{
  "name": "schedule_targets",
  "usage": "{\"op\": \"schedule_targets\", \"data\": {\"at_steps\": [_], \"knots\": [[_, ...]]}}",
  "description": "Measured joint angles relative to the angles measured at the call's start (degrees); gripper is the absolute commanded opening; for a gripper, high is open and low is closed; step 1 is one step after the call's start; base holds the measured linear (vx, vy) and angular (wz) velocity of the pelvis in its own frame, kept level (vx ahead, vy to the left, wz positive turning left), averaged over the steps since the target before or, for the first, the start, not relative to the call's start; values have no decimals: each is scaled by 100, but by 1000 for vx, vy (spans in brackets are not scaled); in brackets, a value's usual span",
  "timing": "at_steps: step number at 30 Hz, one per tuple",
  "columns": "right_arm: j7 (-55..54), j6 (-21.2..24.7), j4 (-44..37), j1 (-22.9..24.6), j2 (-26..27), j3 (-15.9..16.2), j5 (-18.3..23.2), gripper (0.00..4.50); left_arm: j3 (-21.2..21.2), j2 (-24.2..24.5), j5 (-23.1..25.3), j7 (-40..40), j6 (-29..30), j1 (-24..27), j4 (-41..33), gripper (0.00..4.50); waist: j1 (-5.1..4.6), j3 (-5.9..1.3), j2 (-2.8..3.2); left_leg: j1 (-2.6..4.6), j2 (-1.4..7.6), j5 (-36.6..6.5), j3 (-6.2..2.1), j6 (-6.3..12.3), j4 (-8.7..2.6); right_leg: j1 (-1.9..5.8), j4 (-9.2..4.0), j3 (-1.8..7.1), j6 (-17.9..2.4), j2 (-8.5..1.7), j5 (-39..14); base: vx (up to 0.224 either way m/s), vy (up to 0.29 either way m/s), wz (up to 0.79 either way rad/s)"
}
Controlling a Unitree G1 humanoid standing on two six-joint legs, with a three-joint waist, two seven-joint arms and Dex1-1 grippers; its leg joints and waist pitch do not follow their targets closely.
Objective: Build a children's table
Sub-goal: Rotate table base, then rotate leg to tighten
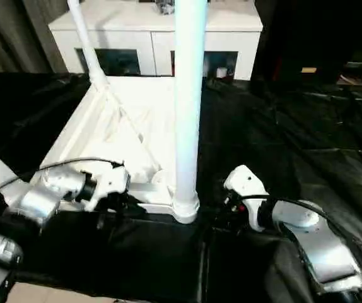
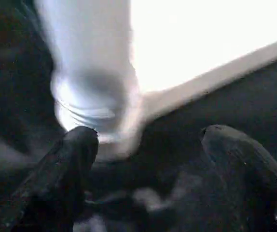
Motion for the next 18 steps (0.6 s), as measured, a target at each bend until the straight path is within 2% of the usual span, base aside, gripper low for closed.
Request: {"op": "schedule_targets", "data": {"at_steps": [2,4,8,10,13,18], "knots": [[252,161,-106,154,-87,-106,279,442,36,-43,-10,175,375,331,-559,0,-11,-4,2,12,0,-1,4,1,-5,7,-4,2,4,0,-3,0,0,0],[331,199,-119,170,-86,-105,347,442,47,-73,-34,264,556,405,-679,0,-16,-11,16,21,0,0,4,-1,-6,9,0,0,16,0,-9,0,0,0],[519,248,-186,196,-136,-85,436,442,69,-146,-35,565,960,760,-1319,0,-25,-6,9,25,0,1,0,-2,-24,4,2,-3,54,0,-32,0,0,0],[461,111,-110,147,-133,-5,281,442,71,-159,-35,617,1047,811,-1428,0,-29,-6,9,26,-1,1,0,-3,-25,-5,2,-2,54,0,-32,0,0,0],[57,-165,385,-229,96,173,-178,442,81,-181,-4,729,1177,890,-1599,0,-52,-7,10,20,-6,2,0,-4,-22,-22,-1,-1,54,-4,-32,0,0,0],[-128,-200,708,-536,358,363,-276,442,46,-256,7,850,1465,978,-1913,0,-32,-5,6,14,-6,2,2,-4,-22,-23,-5,2,51,-4,-30,0,0,0]]}}
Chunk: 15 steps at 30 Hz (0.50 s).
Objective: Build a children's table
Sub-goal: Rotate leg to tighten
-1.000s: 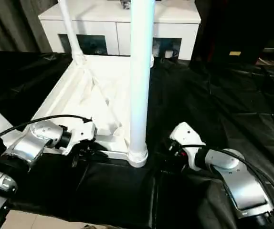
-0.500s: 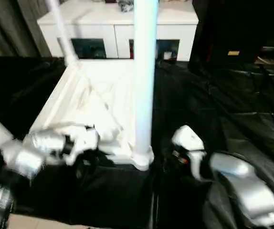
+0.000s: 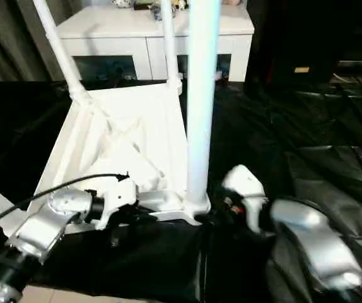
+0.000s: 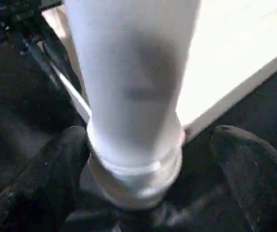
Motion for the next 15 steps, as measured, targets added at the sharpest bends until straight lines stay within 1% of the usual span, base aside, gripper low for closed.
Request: {"op": "schedule_targets", "data": {"at_steps": [6,7,10,12,13,15], "knots": [[78,-14,230,-186,79,24,-31,442,-10,-55,-1,76,154,18,-130,0,24,3,-5,-7,2,0,-1,0,-8,-3,2,-7,-33,1,20,0,0,0],[98,-35,264,-204,97,25,-29,417,-12,-48,-1,78,164,22,-141,0,29,3,-5,-7,3,0,-1,0,-10,-3,2,-9,-32,1,20,0,0,0],[146,-68,310,-233,129,44,-20,403,-14,-22,-1,77,190,23,-158,0,30,3,-5,-8,3,0,-1,0,-11,-3,2,-9,-29,1,18,0,0,0],[165,-72,330,-233,130,52,28,379,-18,-7,-1,69,213,23,-185,0,24,8,-13,-10,3,0,-1,0,-10,-4,1,-8,-29,1,18,0,0,0],[172,-73,333,-235,130,52,36,379,-20,-1,-1,69,214,21,-190,0,22,10,-16,-10,3,0,-1,0,-9,-3,1,-8,-29,1,17,0,0,0],[233,-73,335,-235,130,53,42,358,-25,16,-4,61,218,16,-195,0,18,12,-19,-9,3,0,-1,0,-10,-4,1,-8,-27,1,16,0,0,0]]}}
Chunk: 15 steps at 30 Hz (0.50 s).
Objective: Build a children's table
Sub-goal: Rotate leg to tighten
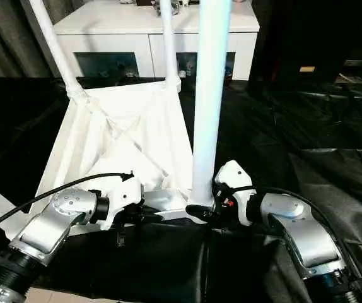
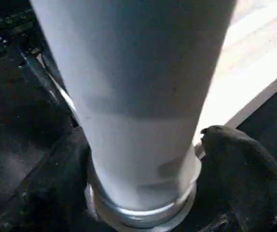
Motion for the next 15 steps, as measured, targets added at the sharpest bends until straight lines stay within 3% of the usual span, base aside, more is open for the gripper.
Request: {"op": "schedule_targets", "data": {"at_steps": [9,15], "knots": [[176,-107,44,-5,-39,68,-2,283,-15,72,-14,-64,14,0,-55,0,-1,2,-6,2,1,0,-1,0,-4,0,0,-2,0,2,0,0,0,0],[-19,-201,291,-129,138,150,-71,273,30,101,-41,20,223,-7,-91,0,-38,-4,-47,9,3,0,0,0,-12,7,0,0,4,6,-3,0,0,0]]}}
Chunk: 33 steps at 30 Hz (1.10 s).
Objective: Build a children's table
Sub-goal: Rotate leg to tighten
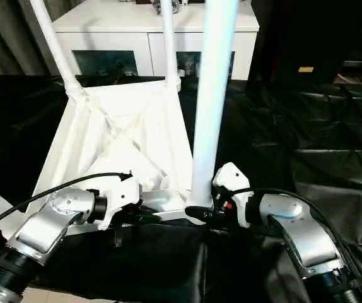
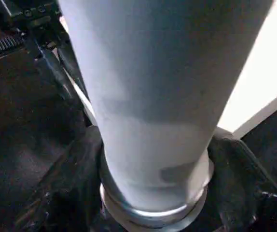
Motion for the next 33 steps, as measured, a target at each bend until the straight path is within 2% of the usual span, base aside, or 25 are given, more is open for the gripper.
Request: {"op": "schedule_targets", "data": {"at_steps": [2,6,8,12,16,17,19,21,24,26,30,33], "knots": [[-616,14,283,-157,468,-69,-105,272,130,-154,37,298,205,-49,75,0,-95,9,-22,1,-2,0,-15,-3,3,-3,-3,-8,20,1,-12,0,0,0],[-2265,202,723,-401,1405,-523,-320,270,332,-840,101,1261,613,-262,346,0,-220,13,-24,7,-6,-3,-23,-10,1,-19,-49,-11,23,0,-14,0,0,0],[-2984,284,807,-469,1802,-670,-415,270,345,-1117,186,1681,755,-327,410,0,-238,14,-31,5,-9,-3,-24,-9,1,-11,-70,-9,23,1,-13,0,0,0],[-4629,154,1192,-690,2668,-976,-735,270,318,-1764,475,2541,1029,-591,732,0,-262,9,-28,6,-15,-3,-24,-8,-4,15,-136,-7,23,0,-13,0,0,0],[-5425,-94,1610,-912,2959,-1070,-1024,270,182,-2110,669,3073,958,-745,1017,0,-251,2,-17,7,-40,-4,-24,-4,-5,45,-174,10,23,-11,-13,0,0,0],[-5448,-142,1664,-936,2963,-1078,-1038,270,151,-2122,707,3125,901,-758,1055,0,-251,2,-16,10,-46,-5,-24,-3,-5,52,-176,14,23,-14,-13,0,0,0],[-5329,-271,1663,-891,2945,-1079,-1037,326,65,-2035,735,3127,793,-757,1048,0,-251,3,-17,7,-45,-5,-25,-2,-10,50,-178,12,23,-14,-14,0,0,0],[-5039,-359,1577,-781,2790,-1026,-1078,344,12,-1944,740,3124,740,-754,1033,0,-242,7,-14,3,-45,-5,-29,-2,-20,47,-175,8,24,-13,-13,0,0,0],[-4705,-365,1296,-576,2657,-788,-1084,356,36,-1746,757,3118,645,-744,992,0,-263,19,-33,0,-39,-4,-31,-3,-64,23,-170,-4,24,-7,-12,0,0,0],[-4561,-362,1174,-523,2540,-679,-1079,385,49,-1675,767,3106,586,-742,985,0,-266,21,-35,-23,-34,-3,-38,-4,-75,-2,-167,-15,24,-2,-11,0,0,0],[-3719,-223,627,-460,1886,-526,-1003,410,-3,-1375,728,2760,496,-680,809,0,-260,29,-41,-19,-19,-2,-37,-6,-76,-16,-164,-26,19,4,19,0,0,0],[-2433,-136,-110,-127,903,-313,-725,410,-79,-967,572,2156,157,-574,651,0,-205,29,-44,-16,-15,-2,-36,-6,-77,-11,-165,-26,18,5,38,0,0,0]]}}
